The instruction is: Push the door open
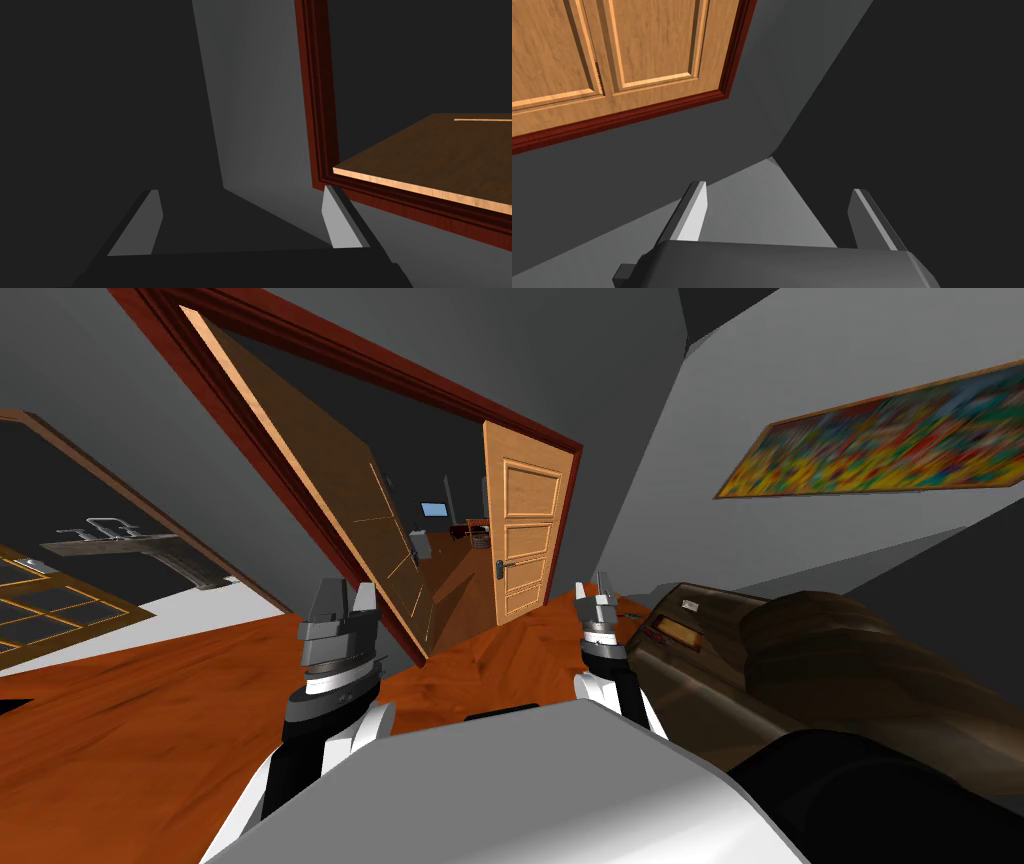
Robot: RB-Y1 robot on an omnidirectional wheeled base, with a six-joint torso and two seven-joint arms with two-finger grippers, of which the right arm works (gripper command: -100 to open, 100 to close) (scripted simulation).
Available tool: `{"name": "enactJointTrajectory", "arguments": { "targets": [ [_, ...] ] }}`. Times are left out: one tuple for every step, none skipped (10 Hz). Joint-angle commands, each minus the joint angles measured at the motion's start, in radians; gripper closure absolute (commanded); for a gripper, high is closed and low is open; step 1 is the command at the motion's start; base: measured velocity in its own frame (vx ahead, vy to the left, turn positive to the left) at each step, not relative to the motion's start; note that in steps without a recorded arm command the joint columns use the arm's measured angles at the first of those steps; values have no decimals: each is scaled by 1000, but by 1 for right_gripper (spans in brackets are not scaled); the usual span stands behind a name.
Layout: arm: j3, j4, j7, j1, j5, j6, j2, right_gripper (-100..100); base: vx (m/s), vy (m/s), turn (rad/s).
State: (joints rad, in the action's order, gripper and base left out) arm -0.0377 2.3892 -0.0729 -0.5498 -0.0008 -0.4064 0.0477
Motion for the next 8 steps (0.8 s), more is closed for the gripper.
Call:
{"name": "enactJointTrajectory", "arguments": {
  "targets": [
    [-6, -29, -5, 18, 2, -1, -7, -100, 51, 5, -14],
    [-13, -61, -11, 38, 4, -2, -14, -100, 127, -7, -24],
    [-17, -77, -14, 48, 5, -2, -18, -100, 133, -19, -14],
    [-21, -98, -18, 60, 7, -3, -22, -100, 110, -18, -12],
    [-26, -121, -22, 75, 8, -4, -26, -100, 111, -11, -14],
    [-31, -144, -27, 89, 10, -4, -31, -100, 110, -7, -20],
    [-36, -168, -31, 104, 11, -5, -35, -100, 94, -11, -14],
    [-43, -198, -37, 122, 13, -6, -40, -100, 92, -19, -18]
  ]
}}
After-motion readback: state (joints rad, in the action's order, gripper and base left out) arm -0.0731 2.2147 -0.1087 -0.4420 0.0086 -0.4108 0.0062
